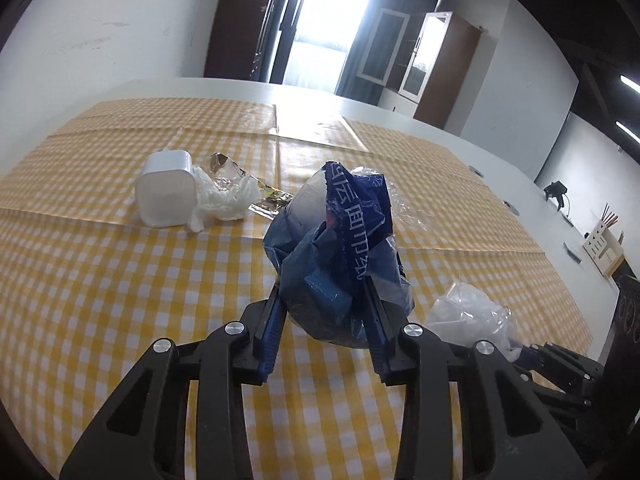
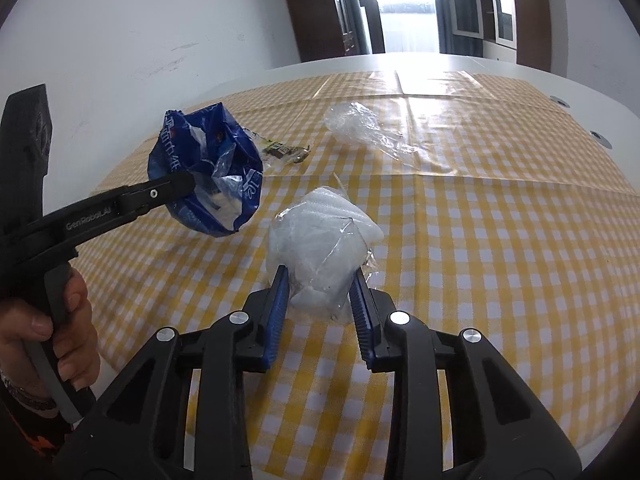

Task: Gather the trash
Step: 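Grasp the blue printed bag with the left tool while the right tool grasps the clear plastic bag, then carry both held bags down over the blue wastebasket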

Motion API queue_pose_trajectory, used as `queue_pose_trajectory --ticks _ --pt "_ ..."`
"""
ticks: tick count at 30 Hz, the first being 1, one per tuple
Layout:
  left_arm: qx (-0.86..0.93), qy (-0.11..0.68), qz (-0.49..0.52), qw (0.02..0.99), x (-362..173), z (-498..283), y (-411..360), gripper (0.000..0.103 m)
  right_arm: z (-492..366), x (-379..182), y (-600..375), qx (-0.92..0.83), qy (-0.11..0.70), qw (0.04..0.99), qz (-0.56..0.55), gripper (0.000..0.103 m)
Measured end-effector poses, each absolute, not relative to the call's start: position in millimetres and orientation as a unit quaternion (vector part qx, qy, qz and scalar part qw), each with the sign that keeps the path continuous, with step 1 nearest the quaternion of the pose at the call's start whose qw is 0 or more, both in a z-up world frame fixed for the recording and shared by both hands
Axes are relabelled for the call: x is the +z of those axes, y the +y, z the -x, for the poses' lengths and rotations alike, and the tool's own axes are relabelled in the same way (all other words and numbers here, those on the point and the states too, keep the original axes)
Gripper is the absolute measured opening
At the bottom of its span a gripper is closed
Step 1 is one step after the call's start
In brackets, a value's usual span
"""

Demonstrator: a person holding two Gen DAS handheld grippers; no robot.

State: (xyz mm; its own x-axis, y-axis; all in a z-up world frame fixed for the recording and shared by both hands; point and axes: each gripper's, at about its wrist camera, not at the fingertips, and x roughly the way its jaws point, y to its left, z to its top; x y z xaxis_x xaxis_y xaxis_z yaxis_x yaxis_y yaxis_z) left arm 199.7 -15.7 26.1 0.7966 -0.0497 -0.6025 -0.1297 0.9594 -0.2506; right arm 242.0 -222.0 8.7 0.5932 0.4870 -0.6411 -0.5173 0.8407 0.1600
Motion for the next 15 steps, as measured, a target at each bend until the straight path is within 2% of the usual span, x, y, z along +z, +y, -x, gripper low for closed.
queue_pose_trajectory --ticks 15 --pt "0.002 0.285 0.132 0.949 27.0 -85.2 -9.2 0.036 -150.1 20.9 -222.2 0.286 0.291 0.912 0.045 0.029"
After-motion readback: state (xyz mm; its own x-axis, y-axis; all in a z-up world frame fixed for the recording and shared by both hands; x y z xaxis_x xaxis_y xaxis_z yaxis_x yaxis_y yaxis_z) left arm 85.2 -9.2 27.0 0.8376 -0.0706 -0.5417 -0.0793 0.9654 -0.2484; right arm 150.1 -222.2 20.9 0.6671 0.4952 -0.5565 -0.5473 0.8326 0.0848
